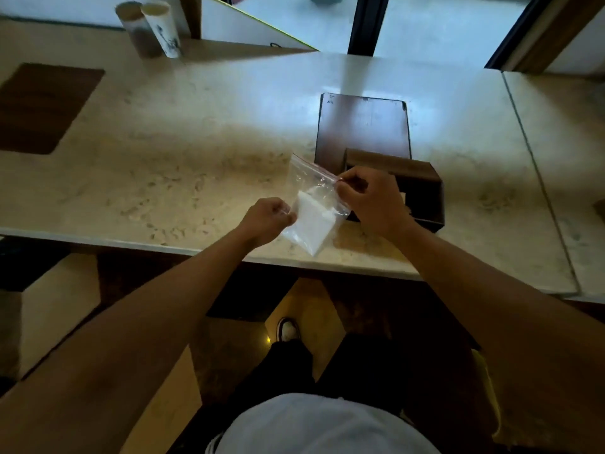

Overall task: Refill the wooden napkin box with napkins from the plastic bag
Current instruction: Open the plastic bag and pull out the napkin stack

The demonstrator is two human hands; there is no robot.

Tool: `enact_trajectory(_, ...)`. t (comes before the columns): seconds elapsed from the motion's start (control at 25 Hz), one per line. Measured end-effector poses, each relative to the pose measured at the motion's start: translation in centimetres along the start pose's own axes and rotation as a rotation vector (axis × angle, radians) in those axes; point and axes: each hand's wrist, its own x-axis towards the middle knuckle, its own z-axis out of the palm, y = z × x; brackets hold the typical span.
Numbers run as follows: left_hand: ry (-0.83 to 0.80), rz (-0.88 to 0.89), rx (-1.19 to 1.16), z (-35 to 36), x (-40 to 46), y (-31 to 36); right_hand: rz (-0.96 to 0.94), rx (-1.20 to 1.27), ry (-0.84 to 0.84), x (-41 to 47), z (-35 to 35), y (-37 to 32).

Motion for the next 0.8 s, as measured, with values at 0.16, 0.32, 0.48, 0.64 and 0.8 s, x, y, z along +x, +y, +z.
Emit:
enact_trajectory(0.16, -0.02, 0.035, 0.105, 0.4, 4.7, 0.3, -0.027, -0.071, 0.023, 2.9, 1.0, 0.0)
enact_trajectory(0.32, -0.006, -0.023, 0.053, 0.8, 7.7, 0.3, 0.009, -0.102, 0.046, 4.7, 1.9, 0.0)
enact_trajectory(0.48, 0.114, -0.02, 0.038, 0.4, 8.2, 0.9, 0.113, -0.107, 0.065, 5.7, 3.3, 0.5)
enact_trajectory(0.64, 0.198, 0.008, -0.126, -0.8, 7.4, 3.4, 0.231, -0.014, 0.062, 5.6, 4.2, 0.7)
enact_trajectory(0.8, 0.047, 0.017, -0.388, -1.7, 5.9, 6.0, 0.226, 0.096, -0.02, 5.0, 4.2, 0.5)
